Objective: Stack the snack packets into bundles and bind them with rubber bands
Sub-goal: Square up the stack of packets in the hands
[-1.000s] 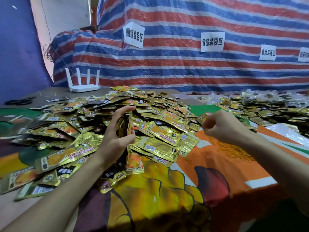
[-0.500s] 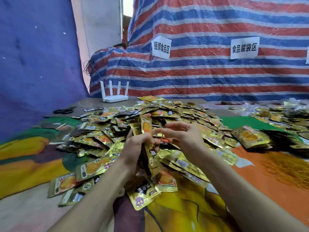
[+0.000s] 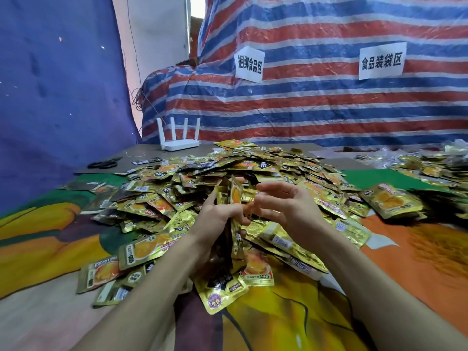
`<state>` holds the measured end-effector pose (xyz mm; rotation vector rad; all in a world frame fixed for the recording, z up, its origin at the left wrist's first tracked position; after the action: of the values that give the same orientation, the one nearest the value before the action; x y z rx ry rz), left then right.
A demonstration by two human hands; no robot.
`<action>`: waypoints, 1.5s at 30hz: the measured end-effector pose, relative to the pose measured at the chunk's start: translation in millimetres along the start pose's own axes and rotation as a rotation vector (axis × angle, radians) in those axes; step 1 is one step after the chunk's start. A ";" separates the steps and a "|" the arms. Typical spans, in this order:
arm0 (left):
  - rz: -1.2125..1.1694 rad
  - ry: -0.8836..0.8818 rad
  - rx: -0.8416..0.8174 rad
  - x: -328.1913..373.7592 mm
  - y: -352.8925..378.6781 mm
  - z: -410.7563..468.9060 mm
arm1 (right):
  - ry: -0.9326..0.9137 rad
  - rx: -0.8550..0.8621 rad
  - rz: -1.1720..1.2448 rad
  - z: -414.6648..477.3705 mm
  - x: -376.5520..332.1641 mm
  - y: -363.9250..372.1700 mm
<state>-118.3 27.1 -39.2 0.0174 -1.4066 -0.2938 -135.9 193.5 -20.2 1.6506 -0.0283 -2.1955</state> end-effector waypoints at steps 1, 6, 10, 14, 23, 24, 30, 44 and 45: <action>-0.014 -0.031 -0.005 -0.2 0.5 -0.4 | -0.004 0.000 -0.006 0.0 0.1 -1.0; -0.086 -0.159 -0.088 0.4 4.4 -4.1 | 0.026 -0.011 -0.074 -0.8 0.1 -4.6; -0.358 -0.185 -0.158 8.2 6.6 -4.8 | 0.120 -0.122 -0.045 -2.0 -1.2 -6.1; -0.513 -0.240 -0.169 12.8 0.2 -3.9 | 0.190 -0.262 -0.139 -5.6 0.0 -1.3; -0.184 -0.204 -0.020 4.0 -4.4 -1.3 | 0.175 -0.262 -0.369 -12.0 -2.4 -1.9; -0.155 -0.207 -0.019 3.1 -4.0 -1.6 | 0.156 -0.239 -0.356 -11.6 -4.0 -2.6; -0.125 -0.246 -0.027 0.6 -0.7 -1.4 | 0.131 -0.139 -0.275 -10.0 -6.1 -5.3; -0.176 -0.354 -0.069 -1.8 -2.4 -3.8 | 0.158 -0.057 -0.259 -8.0 -3.0 -13.3; -0.175 -0.354 -0.082 -2.1 -1.0 -4.1 | 0.156 -0.049 -0.275 -8.3 -2.5 -12.7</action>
<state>-114.8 25.9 -42.1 0.0216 -1.7464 -0.5186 -131.4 207.8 -23.5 1.8875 0.3105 -2.2309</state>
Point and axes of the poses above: each hand's wrist, its own z-axis towards the middle knuckle, its own y-axis out of the palm, x = y × z, the point moved 3 cm from there along z, towards the middle knuckle, and after that the axes turned 1 degree about z, right-handed, at the moved point
